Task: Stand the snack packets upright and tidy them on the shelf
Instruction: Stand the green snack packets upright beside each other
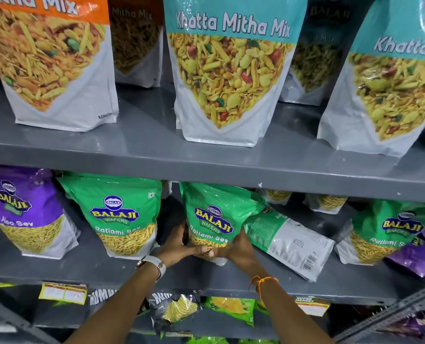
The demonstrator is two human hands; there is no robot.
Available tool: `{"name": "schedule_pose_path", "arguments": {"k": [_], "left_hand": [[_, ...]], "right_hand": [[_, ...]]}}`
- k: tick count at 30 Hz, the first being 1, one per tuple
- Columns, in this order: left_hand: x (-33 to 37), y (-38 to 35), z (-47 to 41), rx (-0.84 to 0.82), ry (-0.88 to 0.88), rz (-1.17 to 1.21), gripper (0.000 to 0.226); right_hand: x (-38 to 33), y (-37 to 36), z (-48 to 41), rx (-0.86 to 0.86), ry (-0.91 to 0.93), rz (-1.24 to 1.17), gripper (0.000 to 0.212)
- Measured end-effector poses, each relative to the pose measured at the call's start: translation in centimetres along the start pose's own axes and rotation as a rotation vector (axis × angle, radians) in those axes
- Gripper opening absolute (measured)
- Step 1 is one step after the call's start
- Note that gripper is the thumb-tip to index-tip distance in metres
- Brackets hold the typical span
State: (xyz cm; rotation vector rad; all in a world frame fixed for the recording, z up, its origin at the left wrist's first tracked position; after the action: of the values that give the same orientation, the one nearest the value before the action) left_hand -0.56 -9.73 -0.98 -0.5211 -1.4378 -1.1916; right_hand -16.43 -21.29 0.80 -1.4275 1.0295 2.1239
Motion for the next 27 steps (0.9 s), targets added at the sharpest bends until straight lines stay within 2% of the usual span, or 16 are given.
{"name": "schedule_pose_path", "arguments": {"k": [3, 7, 12, 17, 21, 22, 25, 26, 27], "left_hand": [[-0.2, 0.3, 0.2, 0.032, -0.05, -0.038, 0.095], [0.3, 0.3, 0.7, -0.015, -0.034, 0.187, 0.105], [-0.3, -0.7, 0.5, 0.08, -0.025, 0.238, 0.095], [-1.2, -1.6, 0.6, 0.155, -0.041, 0.23, 0.092], [-1.7, -2.0, 0.9, 0.182, -0.062, 0.291, 0.09], [-1.8, -2.4, 1.3, 0.255, -0.078, 0.301, 0.084], [-2.5, -4.9, 4.1, 0.655, -0.028, 0.305, 0.06], [-2.4, -6.5, 5.4, 0.717, -0.033, 0.3, 0.052], [-2.1, -8.2, 6.5, 0.694, -0.055, 0.296, 0.045]], "right_hand": [[-0.4, 0.5, -0.1, 0.047, 0.01, 0.057, 0.088], [-0.3, 0.8, -0.2, -0.011, 0.06, -0.02, 0.08], [-0.3, 0.8, -0.3, 0.01, 0.07, -0.009, 0.064], [-0.2, 0.4, 0.1, 0.009, 0.078, 0.032, 0.062], [0.0, 1.5, 0.9, 0.029, 0.074, 0.122, 0.079], [0.1, 2.2, 1.1, 0.046, 0.072, 0.105, 0.082], [0.0, 6.1, 1.5, 0.199, 0.098, 0.108, 0.071], [-0.1, 7.9, 1.6, 0.27, 0.111, 0.125, 0.063], [-0.2, 9.9, 1.6, 0.334, 0.133, 0.128, 0.055]]}}
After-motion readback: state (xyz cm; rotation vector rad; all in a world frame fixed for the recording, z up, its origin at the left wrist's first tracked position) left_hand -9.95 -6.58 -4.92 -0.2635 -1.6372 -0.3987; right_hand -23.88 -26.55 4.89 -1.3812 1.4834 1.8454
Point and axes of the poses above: each hand's wrist, its own z-axis away from the middle knuckle, its own y-axis out of the back of the hand, x = y × z, the point moved 1 cm from there along -z, towards the middle knuckle
